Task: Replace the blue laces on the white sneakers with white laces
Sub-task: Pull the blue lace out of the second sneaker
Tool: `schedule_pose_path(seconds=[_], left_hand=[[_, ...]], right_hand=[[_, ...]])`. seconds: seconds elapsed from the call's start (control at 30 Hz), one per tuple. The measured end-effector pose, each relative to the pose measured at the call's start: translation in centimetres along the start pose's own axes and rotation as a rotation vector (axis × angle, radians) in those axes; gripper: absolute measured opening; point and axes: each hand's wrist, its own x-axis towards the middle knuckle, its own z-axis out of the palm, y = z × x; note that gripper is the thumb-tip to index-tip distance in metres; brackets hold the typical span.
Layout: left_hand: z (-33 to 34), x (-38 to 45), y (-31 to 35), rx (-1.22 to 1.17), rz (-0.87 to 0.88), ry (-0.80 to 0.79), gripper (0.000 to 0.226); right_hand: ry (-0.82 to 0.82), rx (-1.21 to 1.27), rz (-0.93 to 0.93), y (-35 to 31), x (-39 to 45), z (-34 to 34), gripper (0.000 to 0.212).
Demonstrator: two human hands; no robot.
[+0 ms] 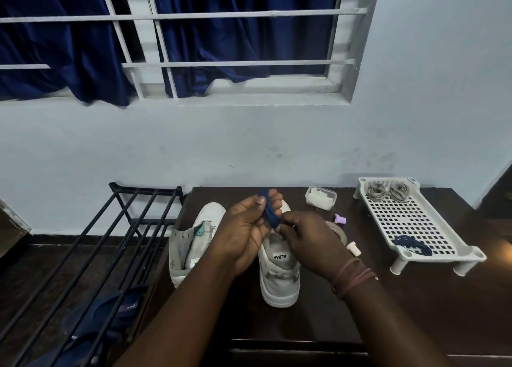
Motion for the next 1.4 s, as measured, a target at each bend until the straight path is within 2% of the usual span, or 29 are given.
schedule_pose_path(seconds=[0.1, 0.2, 0.3, 0.43, 0.57, 0.63, 0.7, 0.8, 1.0, 1.13, 1.23, 1.33, 1.4], left_hand=[[-0.4, 0.5, -0.3, 0.099, 0.101, 0.107, 0.027], [-0.8, 0.9, -0.9, 0.293, 0.14, 0.192, 0.031], [-0.5, 0.8, -1.9, 0.376, 0.129, 0.196, 0.032], [-0.3, 0.7, -2.4, 0.329, 0.116, 0.144, 0.032], [0.2, 0.5, -2.3, 0.209, 0.099, 0.18, 0.029], [0.4, 0.4, -2.3, 0.157, 0.088, 0.191, 0.028], [0.4, 0.3, -2.3, 0.13, 0.082, 0.194, 0.027], [0.5, 0.2, -2.6, 0.171, 0.089, 0.217, 0.028], [0.5, 0.1, -2.4, 0.202, 0.134, 0.238, 0.03], [0.9, -0.1, -2.1, 0.171, 0.164, 0.236, 0.032], [1.1, -0.4, -2.4, 0.256, 0.19, 0.207, 0.036], [1.2, -0.6, -2.7, 0.324, 0.203, 0.186, 0.037], [1.2, -0.8, -3.0, 0.401, 0.222, 0.152, 0.043]], right_hand=[[0.039, -0.016, 0.018, -0.3, 0.1, 0.8, 0.021], [0.104, -0.021, 0.01, -0.8, 0.2, 0.9, 0.013], [0.2, 0.008, -0.029, -1.4, 0.3, 0.8, 0.011], [0.299, 0.127, 0.033, -1.5, 0.0, 1.0, 0.015], [0.41, 0.46, 0.243, -1.6, 0.0, 1.9, 0.017], [0.481, 0.551, 0.3, -1.8, 0.2, 2.3, 0.02], [0.542, 0.596, 0.329, -2.1, 0.2, 2.4, 0.013], [0.538, 0.482, 0.285, -2.0, -0.1, 2.8, 0.006], [0.513, 0.09, -0.008, -2.5, -0.4, 4.2, 0.023], [0.574, 0.149, 0.025, -2.4, -0.1, 3.9, 0.019], [0.629, 0.185, 0.03, -2.4, -0.2, 3.5, 0.019], [0.579, 0.249, 0.081, -2.7, -0.4, 3.0, 0.034], [0.549, 0.272, 0.131, -2.6, -0.1, 2.9, 0.034]])
